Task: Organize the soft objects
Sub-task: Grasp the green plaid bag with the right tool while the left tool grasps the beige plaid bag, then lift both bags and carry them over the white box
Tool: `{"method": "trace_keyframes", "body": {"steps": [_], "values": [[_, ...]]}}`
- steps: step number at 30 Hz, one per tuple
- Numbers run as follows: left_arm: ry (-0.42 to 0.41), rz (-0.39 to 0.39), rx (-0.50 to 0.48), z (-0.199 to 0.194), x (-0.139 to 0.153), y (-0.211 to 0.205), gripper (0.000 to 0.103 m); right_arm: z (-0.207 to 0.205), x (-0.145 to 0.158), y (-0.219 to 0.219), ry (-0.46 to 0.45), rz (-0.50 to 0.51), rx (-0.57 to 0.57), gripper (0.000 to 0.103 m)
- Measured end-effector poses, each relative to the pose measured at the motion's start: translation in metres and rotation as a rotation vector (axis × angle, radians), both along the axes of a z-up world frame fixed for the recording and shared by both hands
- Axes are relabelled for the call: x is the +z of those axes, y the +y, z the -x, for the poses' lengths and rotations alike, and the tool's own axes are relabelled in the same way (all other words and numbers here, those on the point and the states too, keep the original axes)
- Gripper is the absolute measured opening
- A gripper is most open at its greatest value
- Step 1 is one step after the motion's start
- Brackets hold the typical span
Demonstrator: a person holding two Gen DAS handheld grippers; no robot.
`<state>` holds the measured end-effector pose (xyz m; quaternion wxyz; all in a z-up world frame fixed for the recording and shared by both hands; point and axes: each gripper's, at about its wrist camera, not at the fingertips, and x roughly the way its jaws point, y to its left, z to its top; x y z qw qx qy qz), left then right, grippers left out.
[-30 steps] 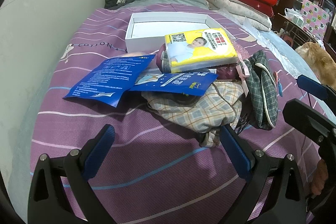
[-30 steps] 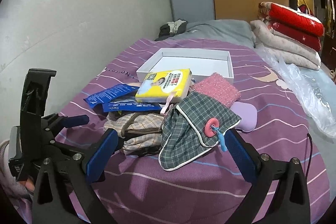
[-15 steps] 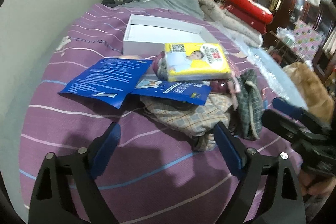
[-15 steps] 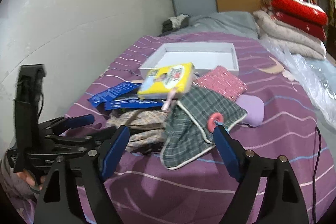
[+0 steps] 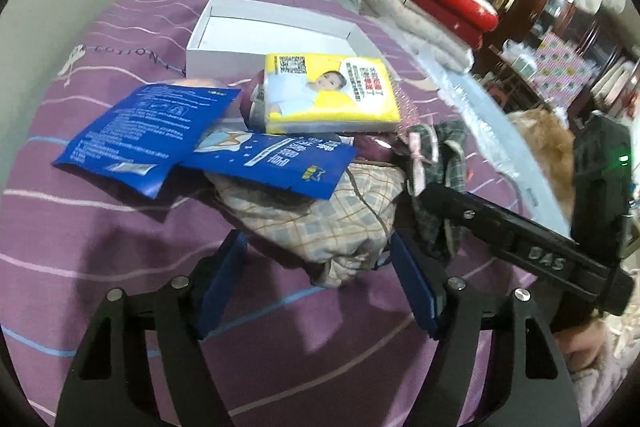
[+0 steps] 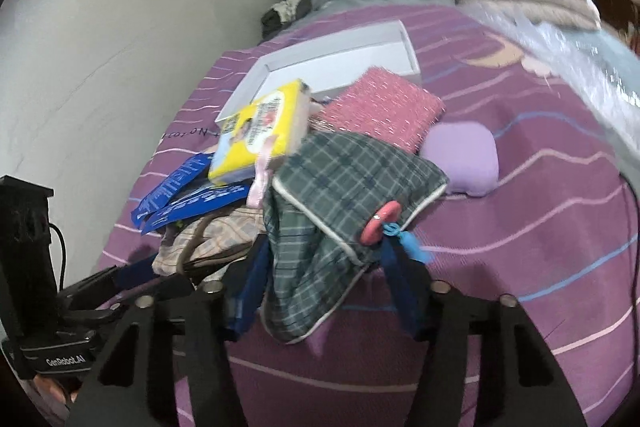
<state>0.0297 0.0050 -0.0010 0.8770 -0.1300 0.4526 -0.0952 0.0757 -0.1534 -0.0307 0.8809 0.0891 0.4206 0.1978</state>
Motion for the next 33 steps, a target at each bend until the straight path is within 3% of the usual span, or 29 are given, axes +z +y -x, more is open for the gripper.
{"method": "trace_keyframes", "body": {"steps": [4, 9, 16, 22, 33], "values": [[0.037, -0.066, 0.013, -0.013, -0.004, -0.013, 0.055, -0.001, -0.002, -0.013, 0.009, -0.074, -0.017, 0.044], [0.055, -0.015, 0.008, -0.014, -0.007, -0.011, 0.039, 0.000, -0.003, -0.018, 0.007, -0.113, -0.011, 0.035], [0.043, -0.047, -0.007, -0.003, 0.000, -0.013, 0.038, 0.009, 0.004, -0.026, -0.008, -0.154, 0.003, 0.028], [0.045, -0.020, -0.051, 0.010, 0.017, -0.014, 0.038, 0.024, 0.024, -0.030, -0.066, -0.155, 0.022, 0.028], [-0.068, -0.035, -0.099, 0.032, 0.071, -0.021, 0.038, 0.034, 0.056, -0.027, -0.134, -0.153, 0.070, 0.028]]}}
